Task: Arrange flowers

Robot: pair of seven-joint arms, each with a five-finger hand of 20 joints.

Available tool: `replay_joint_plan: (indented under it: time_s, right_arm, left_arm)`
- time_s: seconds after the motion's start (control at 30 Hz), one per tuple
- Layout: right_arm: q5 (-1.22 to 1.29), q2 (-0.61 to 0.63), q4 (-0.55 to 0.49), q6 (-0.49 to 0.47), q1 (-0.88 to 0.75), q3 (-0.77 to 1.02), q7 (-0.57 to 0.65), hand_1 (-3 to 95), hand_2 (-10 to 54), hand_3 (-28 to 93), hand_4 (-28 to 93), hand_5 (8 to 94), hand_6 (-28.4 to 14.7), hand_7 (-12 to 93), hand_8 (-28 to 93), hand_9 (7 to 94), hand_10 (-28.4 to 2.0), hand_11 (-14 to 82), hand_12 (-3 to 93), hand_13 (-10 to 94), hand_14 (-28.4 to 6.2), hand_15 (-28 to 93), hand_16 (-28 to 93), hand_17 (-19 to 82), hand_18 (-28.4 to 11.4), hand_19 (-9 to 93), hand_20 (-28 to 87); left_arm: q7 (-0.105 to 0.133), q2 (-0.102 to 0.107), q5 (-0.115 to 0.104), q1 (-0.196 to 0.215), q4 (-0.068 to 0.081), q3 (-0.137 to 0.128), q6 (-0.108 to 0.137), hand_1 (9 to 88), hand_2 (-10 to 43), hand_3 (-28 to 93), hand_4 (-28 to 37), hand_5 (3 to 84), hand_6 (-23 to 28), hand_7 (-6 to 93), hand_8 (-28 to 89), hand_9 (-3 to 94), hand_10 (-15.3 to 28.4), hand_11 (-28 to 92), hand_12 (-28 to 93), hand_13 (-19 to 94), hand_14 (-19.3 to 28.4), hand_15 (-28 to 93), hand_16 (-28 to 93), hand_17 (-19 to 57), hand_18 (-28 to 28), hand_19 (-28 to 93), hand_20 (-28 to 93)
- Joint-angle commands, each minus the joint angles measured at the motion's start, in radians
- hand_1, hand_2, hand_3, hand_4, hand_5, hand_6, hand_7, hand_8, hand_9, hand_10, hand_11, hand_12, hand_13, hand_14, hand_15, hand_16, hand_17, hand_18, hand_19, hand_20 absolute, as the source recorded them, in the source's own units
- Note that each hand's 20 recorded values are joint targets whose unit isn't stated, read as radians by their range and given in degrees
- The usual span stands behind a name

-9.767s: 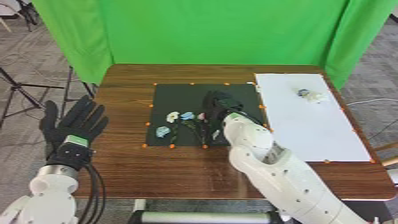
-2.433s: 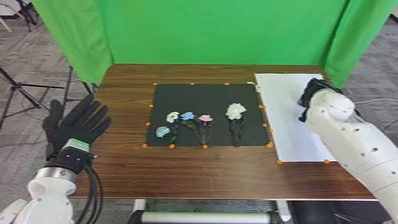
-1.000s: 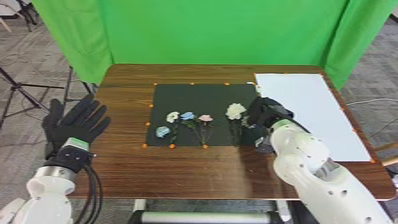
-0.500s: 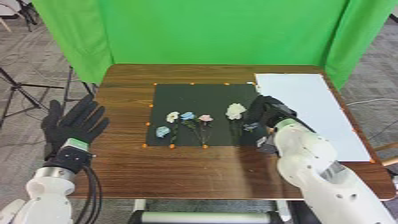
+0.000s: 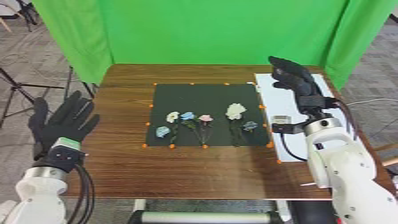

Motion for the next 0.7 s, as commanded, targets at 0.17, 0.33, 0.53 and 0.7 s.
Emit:
replay_joint_plan:
  time_s: [0.17, 0.33, 0.53, 0.7]
  right_arm:
    - [0.224, -0.073, -0.021, -0.069, -0.057, 0.053, -0.169, 6.4, 7.8, 80, -28, 37.3, -3.7, 11, -11, 35.6, -14.8, 4.0, 9.5, 26, -13.4, 16, 10, 13, -17.7, 34, 18]
    - [0.233, -0.075, -0.036, -0.068, -0.074, 0.065, -0.168, 6.3, 7.9, 80, -28, 37.3, -3.8, 10, -10, 35.5, -14.7, 3.8, 9.7, 26, -13.3, 15, 11, 13, -17.9, 34, 19]
    - [0.212, -0.082, -0.053, -0.106, -0.094, 0.088, -0.137, 7.4, 8.5, 80, -28, 39.5, -4.0, 12, -10, 35.9, -15.4, 4.1, 10.1, 27, -14.6, 15, 12, 13, -18.3, 34, 20]
    - [0.224, -0.082, -0.056, -0.106, -0.097, 0.089, -0.138, 8.1, 8.3, 80, -28, 40.1, -4.0, 12, -10, 35.9, -15.5, 3.9, 10.2, 27, -14.9, 15, 13, 13, -18.6, 34, 20]
  left_arm:
    - [0.026, -0.002, 0.018, 0.044, -0.005, -0.058, -0.031, 21.7, 15.1, 65, -28.3, 35.7, 6.6, 10.6, -8, 26.6, 12.4, 15, 8, 14, 10.3, 24, -9, -7.2, 11.3, 27, 7]
    - [0.032, 0.002, 0.013, 0.038, -0.002, -0.055, -0.026, 21.2, 15.1, 66, -28.3, 35.7, 6.6, 10.4, -8, 26.5, 12.3, 15, 8, 14, 10.2, 24, -9, -7.2, 11.2, 26, 7]
    - [0.101, 0.018, -0.005, 0.04, -0.009, -0.04, 0.007, 21.7, 14.4, 68, -28.3, 37.2, 7.0, 12.8, -8, 28.0, 12.6, 17, 9, 16, 10.1, 25, -8, -6.7, 11.0, 26, 7]
    - [0.111, 0.022, -0.01, 0.043, -0.014, -0.041, 0.009, 21.7, 14.3, 68, -28.3, 37.5, 7.2, 13.3, -8, 28.1, 12.6, 18, 8, 16, 10.1, 26, -9, -6.4, 10.8, 26, 7]
